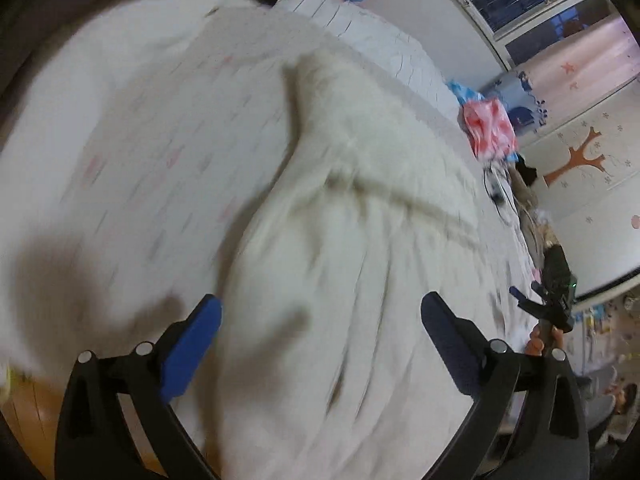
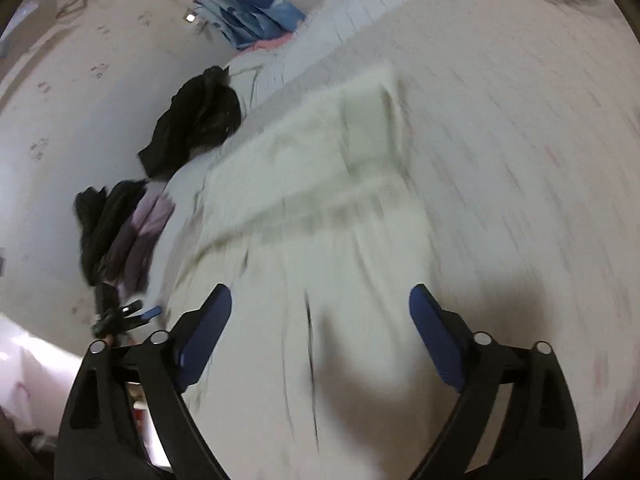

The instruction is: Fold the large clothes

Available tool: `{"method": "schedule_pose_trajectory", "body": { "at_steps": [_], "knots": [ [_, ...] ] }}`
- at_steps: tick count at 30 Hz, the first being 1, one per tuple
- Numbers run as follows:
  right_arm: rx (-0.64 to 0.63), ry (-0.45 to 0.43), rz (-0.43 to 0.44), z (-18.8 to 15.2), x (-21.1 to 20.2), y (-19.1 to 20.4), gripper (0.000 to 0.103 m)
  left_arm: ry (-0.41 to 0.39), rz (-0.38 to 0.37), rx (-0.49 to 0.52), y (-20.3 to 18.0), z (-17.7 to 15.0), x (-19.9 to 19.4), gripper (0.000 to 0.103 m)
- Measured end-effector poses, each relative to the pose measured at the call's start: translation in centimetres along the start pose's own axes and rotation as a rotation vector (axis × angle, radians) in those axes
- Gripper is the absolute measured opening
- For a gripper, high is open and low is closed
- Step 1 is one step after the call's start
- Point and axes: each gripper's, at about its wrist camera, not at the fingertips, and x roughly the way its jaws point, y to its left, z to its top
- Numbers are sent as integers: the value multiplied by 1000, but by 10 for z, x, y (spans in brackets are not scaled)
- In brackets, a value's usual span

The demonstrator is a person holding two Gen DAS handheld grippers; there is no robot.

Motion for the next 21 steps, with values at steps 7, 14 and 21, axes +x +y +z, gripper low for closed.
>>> {"method": "schedule_pose_trajectory", "body": {
  "at_steps": [7, 14, 21],
  "knots": [
    [184, 91, 121, -129, -59, -41, 89, 97, -127, -129, 70, -88, -1, 96],
    [206, 176, 286, -160, -37, -30, 88, 158, -343, -152, 51, -128, 28, 96],
    [232, 157, 191, -182, -42, -49, 88, 167, -297, -140, 42, -135, 26, 96]
  ]
}}
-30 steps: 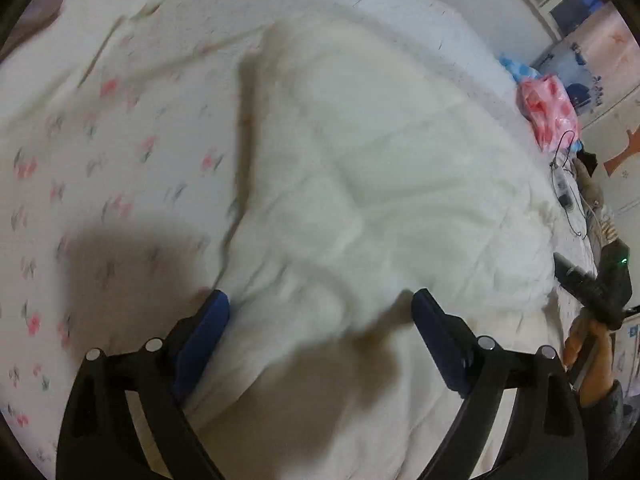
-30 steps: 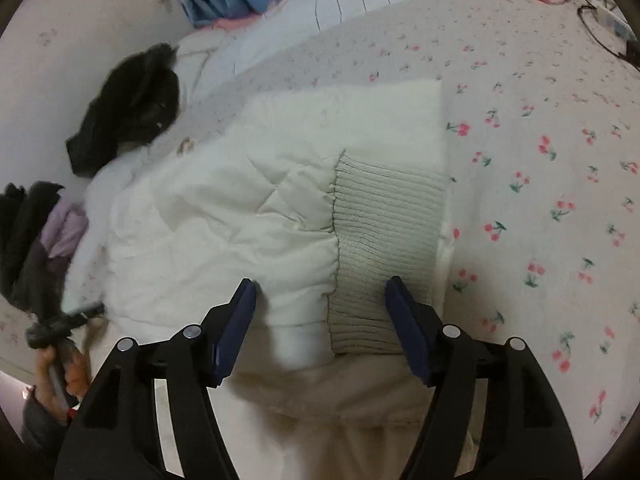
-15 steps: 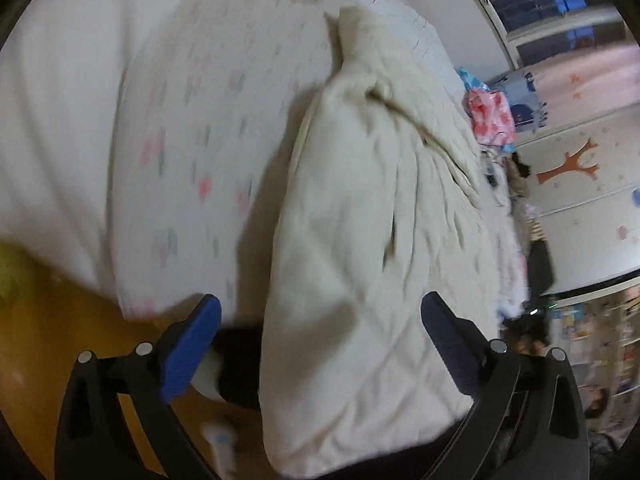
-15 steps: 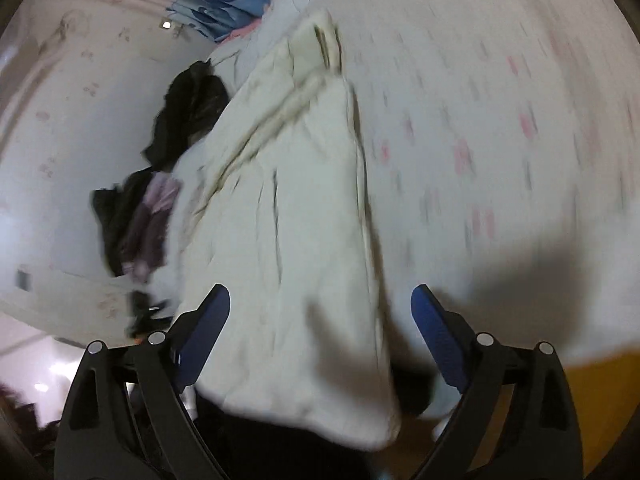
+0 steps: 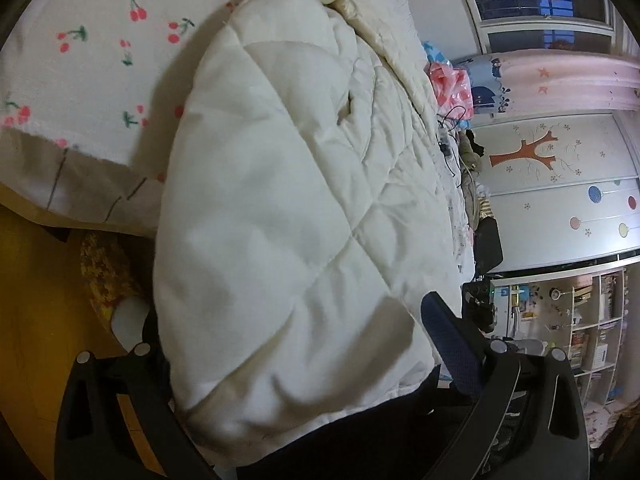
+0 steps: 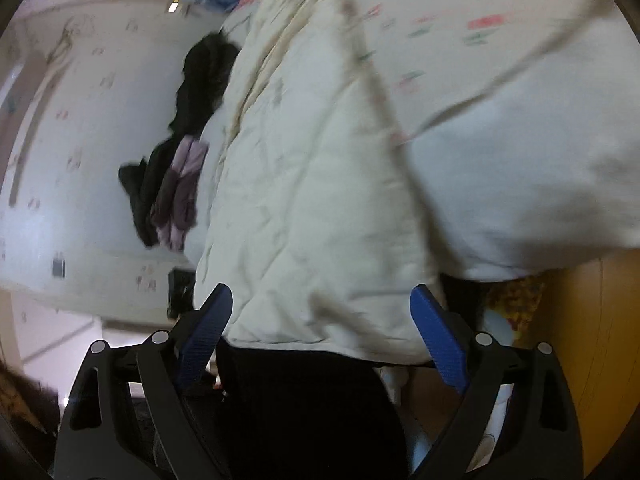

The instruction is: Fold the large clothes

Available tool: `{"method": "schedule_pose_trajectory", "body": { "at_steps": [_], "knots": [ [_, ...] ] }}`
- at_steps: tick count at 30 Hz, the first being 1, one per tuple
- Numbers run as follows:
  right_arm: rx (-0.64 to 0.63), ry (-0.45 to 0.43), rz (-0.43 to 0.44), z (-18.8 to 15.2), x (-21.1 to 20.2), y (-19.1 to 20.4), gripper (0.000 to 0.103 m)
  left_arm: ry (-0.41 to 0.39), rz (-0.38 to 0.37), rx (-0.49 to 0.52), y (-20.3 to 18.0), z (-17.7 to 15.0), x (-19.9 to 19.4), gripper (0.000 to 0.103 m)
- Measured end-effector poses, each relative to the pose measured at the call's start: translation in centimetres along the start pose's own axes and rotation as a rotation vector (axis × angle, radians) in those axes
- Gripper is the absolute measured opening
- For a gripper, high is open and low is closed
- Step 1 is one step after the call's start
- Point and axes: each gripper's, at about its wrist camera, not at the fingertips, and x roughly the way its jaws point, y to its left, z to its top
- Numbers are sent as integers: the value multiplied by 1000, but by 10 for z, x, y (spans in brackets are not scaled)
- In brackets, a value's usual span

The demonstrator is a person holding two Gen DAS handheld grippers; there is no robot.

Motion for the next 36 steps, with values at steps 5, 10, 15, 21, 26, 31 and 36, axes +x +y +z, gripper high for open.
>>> {"method": "schedule_pose_trajectory", "body": {
  "at_steps": [5, 10, 15, 21, 26, 31, 36],
  "knots": [
    [37, 42, 9, -6, 14, -23, 88, 3, -7, -35, 14, 0, 0, 96],
    [79, 85, 130, -5, 52, -43, 50, 13, 9, -58, 17, -1, 14, 96],
    [-53, 50, 169, -12, 46, -4, 13, 0, 41, -14, 2, -5, 12, 43],
    [-256, -120, 313, -8, -6, 75, 10, -116, -4, 78, -48, -9, -31, 15],
    [-405, -125, 355, -22, -30, 130, 10, -174, -65, 190, -93, -29, -81, 13],
    [-350, -4, 313, -30, -26, 100, 26, -28, -74, 194, -58, -49, -75, 30],
    [-144, 72, 247, -39, 8, 24, 66, 29, -142, 13, 23, -50, -52, 58]
  ]
}}
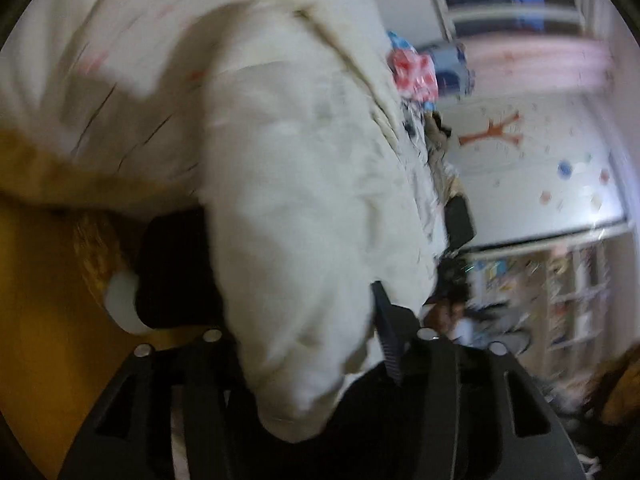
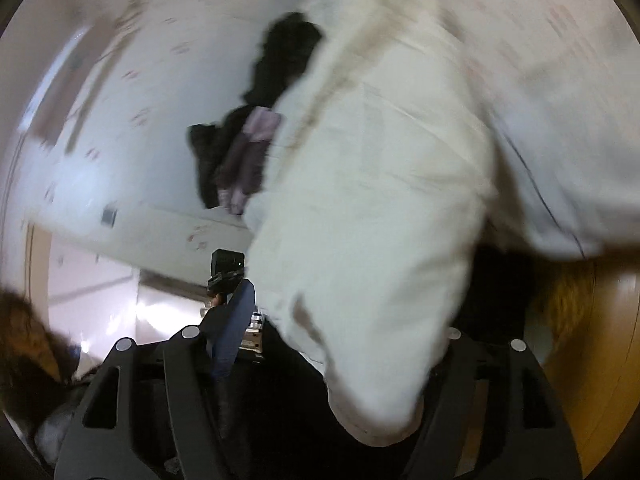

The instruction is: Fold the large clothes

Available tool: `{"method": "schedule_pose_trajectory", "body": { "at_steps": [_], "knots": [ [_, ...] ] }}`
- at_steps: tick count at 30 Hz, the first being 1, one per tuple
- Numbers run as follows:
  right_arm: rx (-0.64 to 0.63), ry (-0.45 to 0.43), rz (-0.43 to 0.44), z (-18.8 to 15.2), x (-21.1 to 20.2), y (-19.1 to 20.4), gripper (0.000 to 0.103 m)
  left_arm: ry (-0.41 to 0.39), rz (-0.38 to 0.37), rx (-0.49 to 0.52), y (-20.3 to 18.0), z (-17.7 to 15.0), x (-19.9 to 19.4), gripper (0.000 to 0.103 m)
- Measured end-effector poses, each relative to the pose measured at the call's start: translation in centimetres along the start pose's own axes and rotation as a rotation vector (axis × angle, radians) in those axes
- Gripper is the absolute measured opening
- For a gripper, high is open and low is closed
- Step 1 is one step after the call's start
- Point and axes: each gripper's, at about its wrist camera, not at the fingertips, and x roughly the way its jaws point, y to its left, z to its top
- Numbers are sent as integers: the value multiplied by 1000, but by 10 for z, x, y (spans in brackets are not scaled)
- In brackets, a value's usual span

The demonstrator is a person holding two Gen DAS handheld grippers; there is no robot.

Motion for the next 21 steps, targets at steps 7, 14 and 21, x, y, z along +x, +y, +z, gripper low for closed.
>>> {"method": "schedule_pose_trajectory", "body": {
  "at_steps": [7, 14, 21],
  "knots": [
    [62, -21, 51, -4, 19, -35, 67, -83, -56, -86, 30, 6, 6, 82],
    [-86, -135, 41, -2, 15, 7, 12, -178, 31, 55, -38, 7, 10, 12],
    [-274, -267, 186, 4, -22, 99, 10, -264, -31, 208, -114, -7, -32, 10]
  ]
}}
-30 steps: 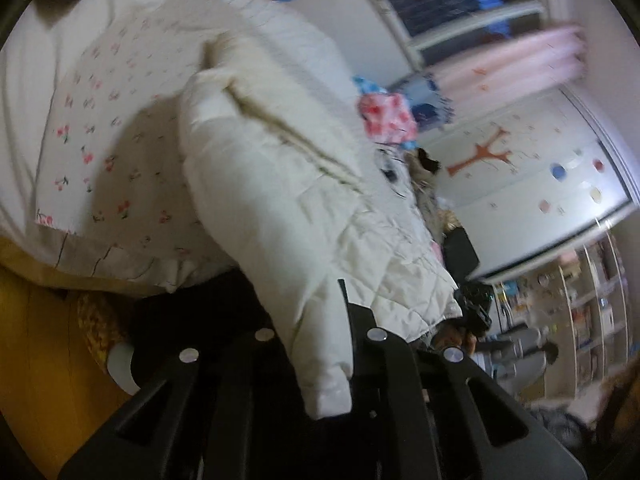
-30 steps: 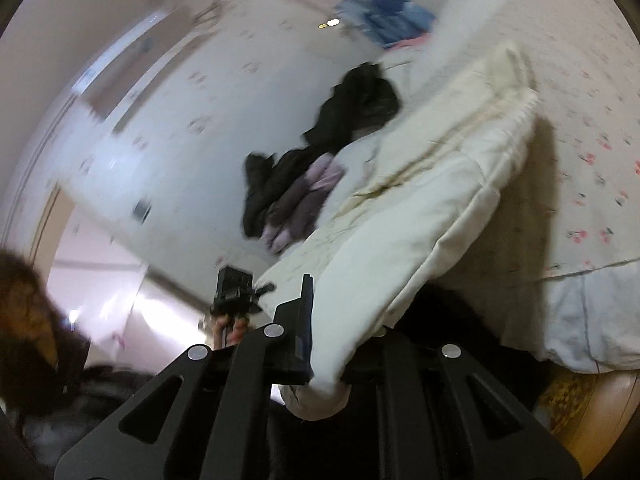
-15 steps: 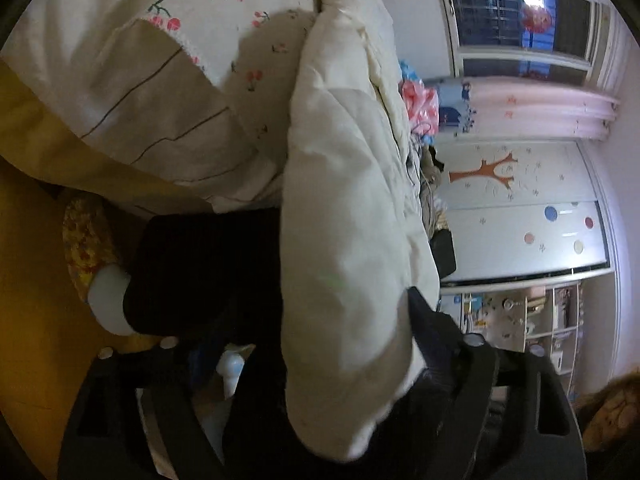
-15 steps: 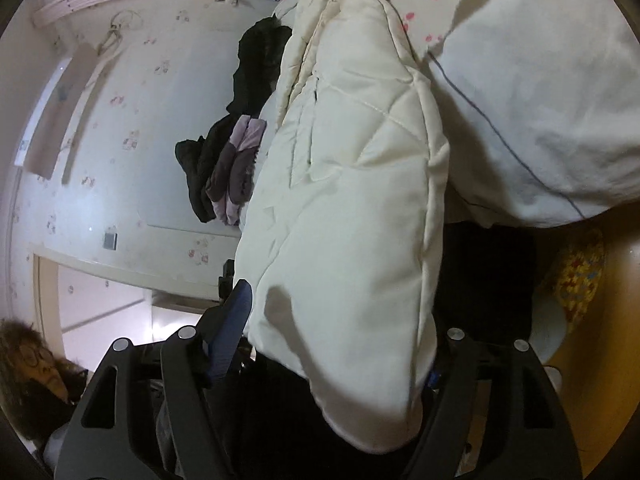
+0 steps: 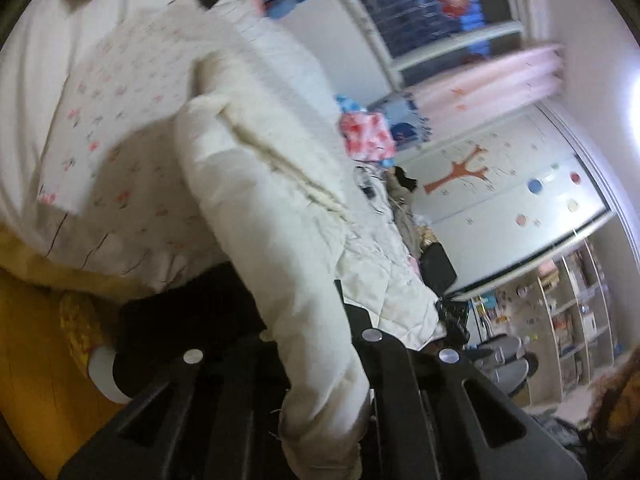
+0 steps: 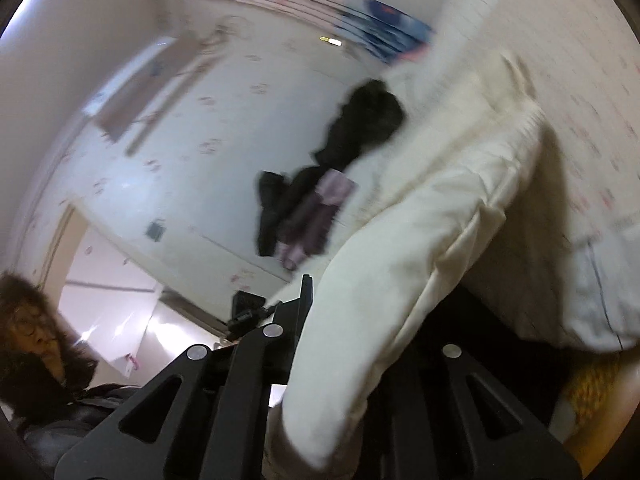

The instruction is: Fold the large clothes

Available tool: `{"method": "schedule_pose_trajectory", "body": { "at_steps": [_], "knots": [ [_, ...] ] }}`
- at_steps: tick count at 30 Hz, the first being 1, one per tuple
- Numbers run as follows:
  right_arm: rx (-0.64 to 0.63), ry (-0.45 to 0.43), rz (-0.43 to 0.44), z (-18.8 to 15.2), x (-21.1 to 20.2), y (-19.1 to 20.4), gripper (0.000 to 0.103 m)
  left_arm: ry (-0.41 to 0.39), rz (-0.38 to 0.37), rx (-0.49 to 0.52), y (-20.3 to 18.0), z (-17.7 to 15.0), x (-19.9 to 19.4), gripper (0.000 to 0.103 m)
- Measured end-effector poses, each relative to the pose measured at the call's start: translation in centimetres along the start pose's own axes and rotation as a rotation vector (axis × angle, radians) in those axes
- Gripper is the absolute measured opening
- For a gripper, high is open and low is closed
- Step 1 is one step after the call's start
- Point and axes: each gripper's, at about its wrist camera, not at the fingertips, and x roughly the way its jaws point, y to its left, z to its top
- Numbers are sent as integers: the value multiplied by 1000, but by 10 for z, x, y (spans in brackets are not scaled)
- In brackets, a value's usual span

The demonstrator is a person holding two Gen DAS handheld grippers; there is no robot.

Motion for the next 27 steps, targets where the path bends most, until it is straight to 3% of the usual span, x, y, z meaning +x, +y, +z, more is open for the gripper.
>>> {"method": "schedule_pose_trajectory", "body": {
  "at_steps": [2, 4, 9, 12, 15, 21, 27],
  "knots": [
    [-22, -19, 45, 1, -8, 12, 11, 10, -24, 29, -10, -5, -10, 10],
    [-19, -9, 32, -4, -14, 8, 11, 42, -19, 27, -3, -14, -15, 10],
    [130, -1, 51, -31, -21, -44, 11, 111, -32, -144, 65, -33, -6, 10],
    [128, -31, 109, -30, -21, -49, 11, 65, -82, -192, 77, -36, -7, 10],
    [99, -50, 152, -6, -11, -45, 11, -6, -131, -158, 58, -11, -12, 10],
    [41, -133, 213, 76, 18, -34, 11, -164, -189, -75, 19, 76, -10, 10],
    [41, -213, 156, 171, 49, -44, 11, -280, -192, -84, 9, 181, 32, 10]
  ]
}}
